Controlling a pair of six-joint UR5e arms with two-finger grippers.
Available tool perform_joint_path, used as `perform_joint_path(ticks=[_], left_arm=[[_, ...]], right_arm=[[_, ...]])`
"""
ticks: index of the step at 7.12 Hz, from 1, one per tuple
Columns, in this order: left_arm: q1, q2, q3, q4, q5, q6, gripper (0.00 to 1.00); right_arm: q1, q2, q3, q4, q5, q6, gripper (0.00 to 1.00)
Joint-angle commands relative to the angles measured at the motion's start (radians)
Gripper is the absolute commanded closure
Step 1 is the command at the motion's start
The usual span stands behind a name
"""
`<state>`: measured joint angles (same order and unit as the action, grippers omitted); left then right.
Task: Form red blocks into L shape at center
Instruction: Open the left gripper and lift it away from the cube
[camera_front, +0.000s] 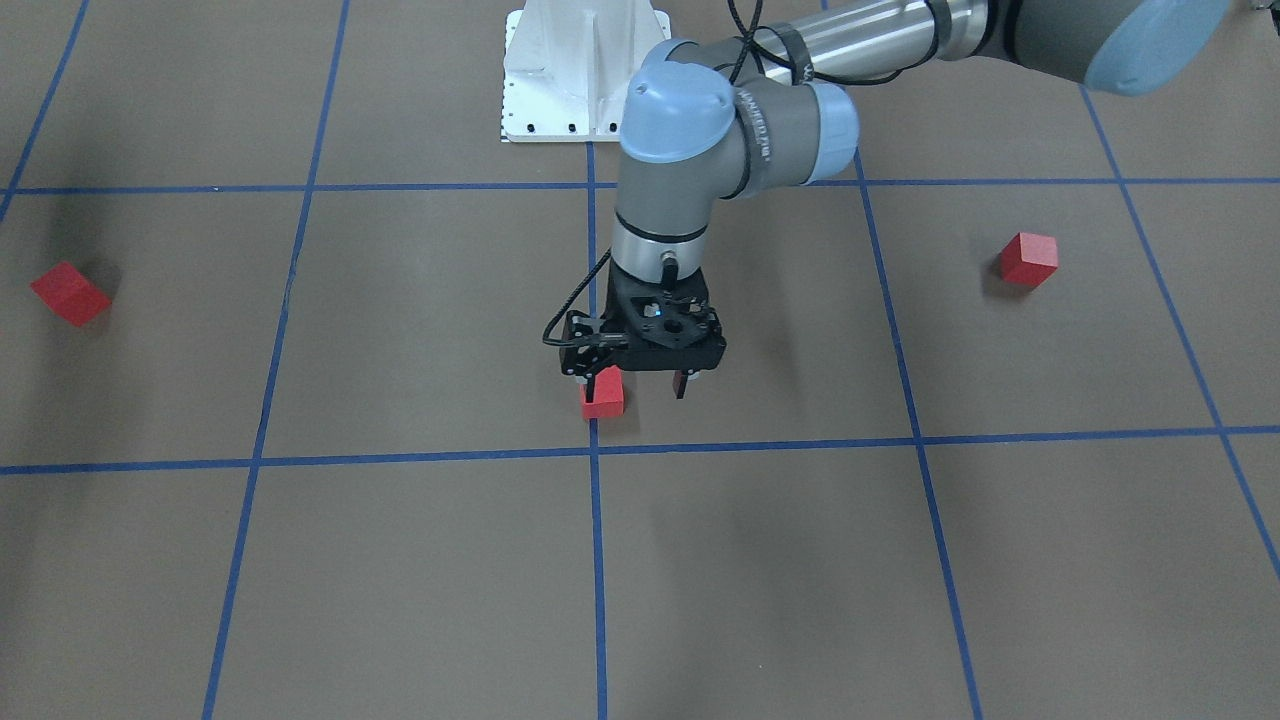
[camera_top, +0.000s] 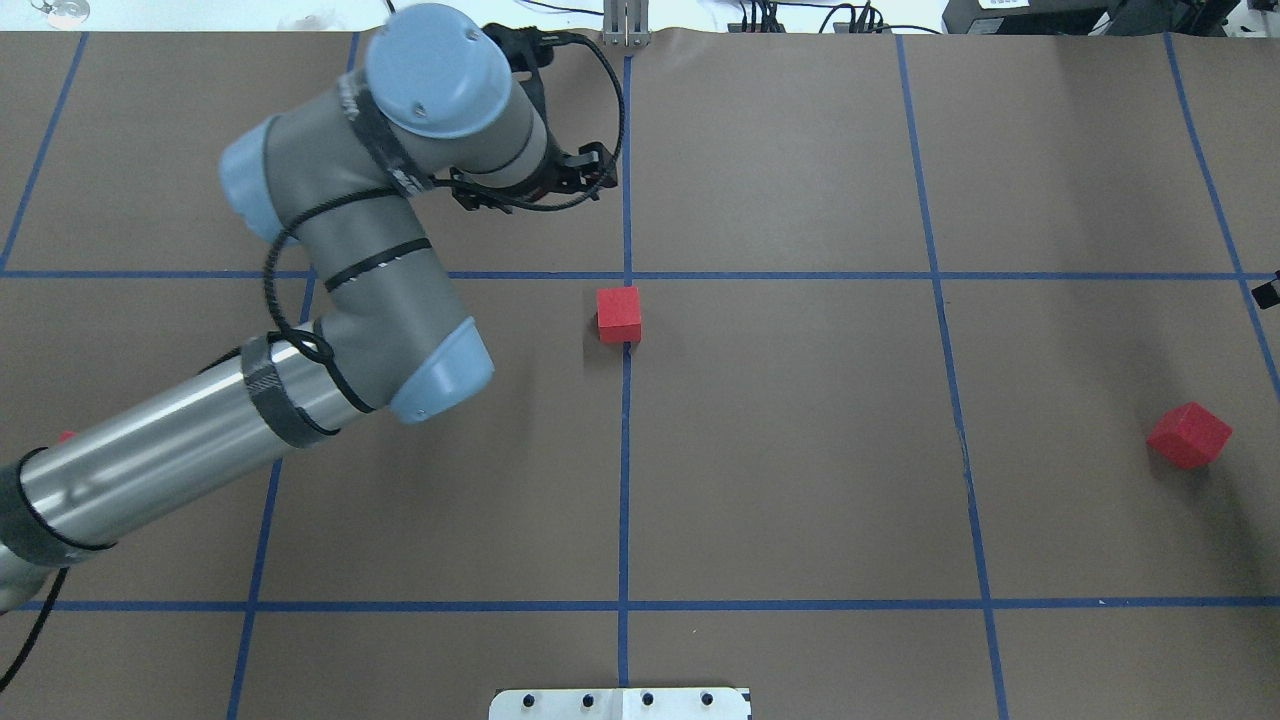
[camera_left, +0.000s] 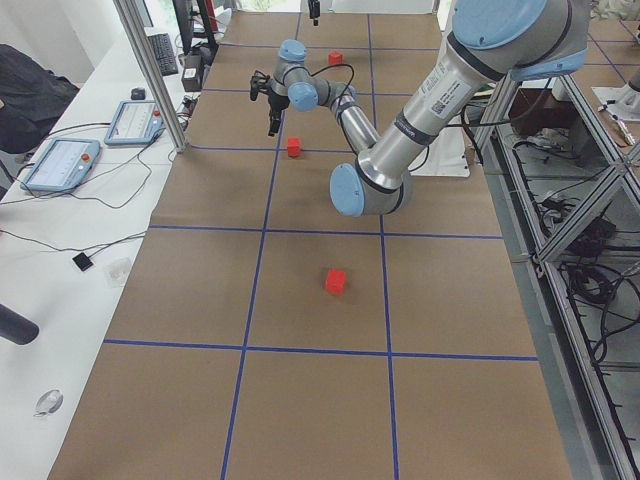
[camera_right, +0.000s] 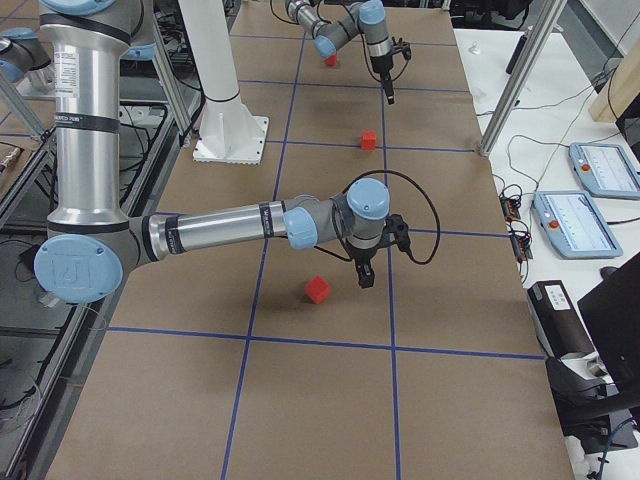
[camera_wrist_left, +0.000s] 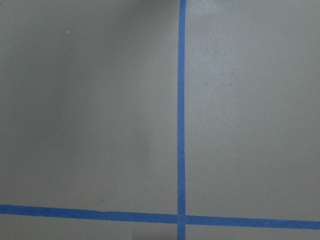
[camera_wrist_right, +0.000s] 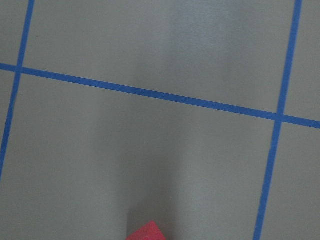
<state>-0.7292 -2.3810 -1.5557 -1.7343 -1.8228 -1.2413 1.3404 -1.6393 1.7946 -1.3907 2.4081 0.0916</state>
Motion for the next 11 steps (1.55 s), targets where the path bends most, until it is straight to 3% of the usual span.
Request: perform_joint_path(ticks=[1, 6, 11], left_arm=[[-0.09, 0.123, -0.118, 0.006, -0.069, 0.002, 0.0], [-0.088, 0.152, -0.116, -0.005, -0.062, 0.002, 0.0], [-0.085, 0.158, -0.113, -0.007, -0.062, 0.002, 0.0]], right_arm=[[-0.076, -0.066, -0.014, 0.232, -0.004, -0.007, 0.01], [-0.248, -0.102, -0.041, 0.271, -0.121, -0.01, 0.01], [-0.297, -0.117, -0.086, 0.271, -0.121, -0.01, 0.01]])
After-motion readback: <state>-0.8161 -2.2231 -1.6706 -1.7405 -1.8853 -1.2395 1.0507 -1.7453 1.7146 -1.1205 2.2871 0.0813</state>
